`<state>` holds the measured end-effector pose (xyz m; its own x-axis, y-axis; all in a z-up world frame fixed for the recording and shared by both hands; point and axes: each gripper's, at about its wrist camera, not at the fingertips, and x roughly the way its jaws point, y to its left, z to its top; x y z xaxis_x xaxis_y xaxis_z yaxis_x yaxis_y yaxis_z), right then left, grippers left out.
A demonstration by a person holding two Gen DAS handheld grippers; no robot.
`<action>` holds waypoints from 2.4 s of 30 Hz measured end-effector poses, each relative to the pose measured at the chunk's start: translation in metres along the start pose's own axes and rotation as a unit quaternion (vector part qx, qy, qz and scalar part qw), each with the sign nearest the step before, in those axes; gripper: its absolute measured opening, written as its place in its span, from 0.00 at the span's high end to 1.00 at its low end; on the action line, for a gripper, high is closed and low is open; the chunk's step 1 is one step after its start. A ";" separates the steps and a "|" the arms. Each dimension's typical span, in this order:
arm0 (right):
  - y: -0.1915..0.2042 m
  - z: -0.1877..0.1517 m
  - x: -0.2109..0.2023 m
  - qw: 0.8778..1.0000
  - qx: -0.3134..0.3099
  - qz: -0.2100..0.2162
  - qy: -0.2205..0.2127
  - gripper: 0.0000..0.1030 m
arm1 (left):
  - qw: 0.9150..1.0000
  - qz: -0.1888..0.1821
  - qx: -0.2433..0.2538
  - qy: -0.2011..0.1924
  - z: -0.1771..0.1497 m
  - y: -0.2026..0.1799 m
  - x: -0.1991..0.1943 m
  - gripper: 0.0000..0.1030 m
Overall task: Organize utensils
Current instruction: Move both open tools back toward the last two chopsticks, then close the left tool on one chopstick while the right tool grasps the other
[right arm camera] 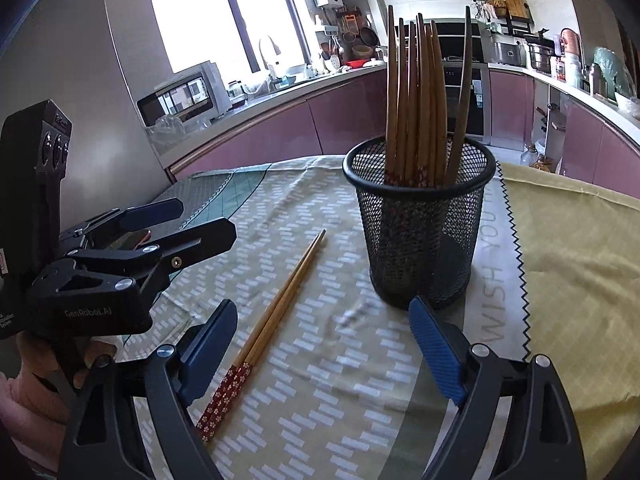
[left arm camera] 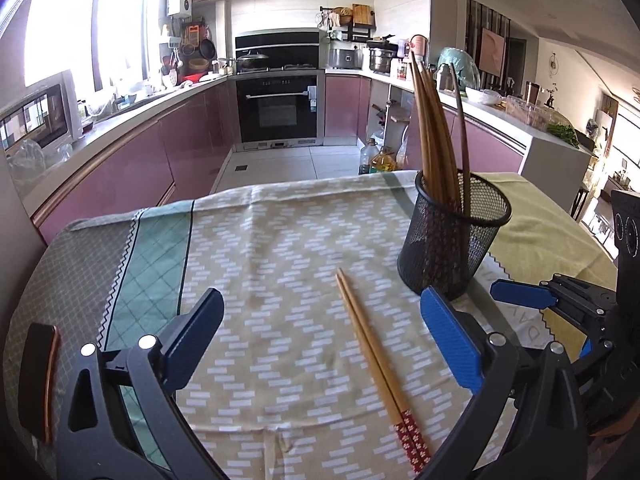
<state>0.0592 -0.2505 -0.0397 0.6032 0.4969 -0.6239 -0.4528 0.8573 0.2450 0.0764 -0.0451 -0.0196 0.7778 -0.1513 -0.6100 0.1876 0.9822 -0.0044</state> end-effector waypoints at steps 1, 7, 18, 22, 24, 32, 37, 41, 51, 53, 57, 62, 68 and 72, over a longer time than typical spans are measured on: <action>0.001 -0.002 0.002 1.000 0.000 0.001 0.003 0.16 | 1.000 0.002 -0.001 0.002 -0.002 0.000 0.001 0.06; 0.005 -0.007 0.006 1.000 0.000 0.001 0.016 0.15 | 1.000 0.010 -0.001 0.013 -0.011 0.003 0.003 0.06; 0.010 -0.009 0.013 0.999 -0.002 -0.005 0.037 0.15 | 0.999 0.023 -0.004 0.022 -0.020 0.006 0.005 0.06; 0.015 -0.010 0.017 0.999 -0.008 -0.005 0.045 0.15 | 0.999 0.026 -0.005 0.026 -0.022 0.007 0.007 0.06; 0.016 -0.010 0.019 0.999 -0.010 -0.006 0.049 0.15 | 0.999 0.027 -0.005 0.028 -0.022 0.008 0.007 0.06; 0.022 -0.010 0.026 0.998 -0.021 -0.006 0.064 0.19 | 0.999 0.034 -0.009 0.034 -0.025 0.015 0.010 0.06; 0.024 -0.009 0.033 0.997 -0.024 -0.009 0.079 0.22 | 0.999 0.032 -0.015 0.041 -0.028 0.019 0.014 0.07; 0.025 -0.010 0.035 0.996 -0.025 -0.014 0.086 0.23 | 0.998 0.031 -0.016 0.042 -0.028 0.021 0.015 0.07; 0.032 -0.009 0.041 0.994 -0.043 -0.043 0.092 0.30 | 0.999 0.026 -0.020 0.044 -0.030 0.024 0.015 0.07; 0.030 -0.010 0.040 0.994 -0.042 -0.044 0.092 0.32 | 0.998 0.026 -0.020 0.044 -0.030 0.024 0.015 0.07; 0.029 -0.011 0.039 0.994 -0.044 -0.049 0.092 0.35 | 0.998 0.023 -0.023 0.048 -0.033 0.026 0.017 0.07; 0.024 -0.009 0.034 0.995 -0.022 -0.021 0.091 0.37 | 0.998 0.022 -0.020 0.052 -0.036 0.026 0.019 0.08; 0.033 -0.009 0.039 0.995 -0.038 -0.021 0.094 0.37 | 0.998 0.022 -0.026 0.055 -0.037 0.028 0.021 0.08; 0.036 -0.008 0.040 0.994 -0.049 -0.033 0.094 0.40 | 0.998 0.022 -0.026 0.055 -0.037 0.029 0.021 0.08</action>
<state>0.0618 -0.2006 -0.0619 0.5044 0.3983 -0.7661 -0.4833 0.8655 0.1318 0.0759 -0.0155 -0.0624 0.7129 -0.0977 -0.6945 0.1209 0.9925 -0.0156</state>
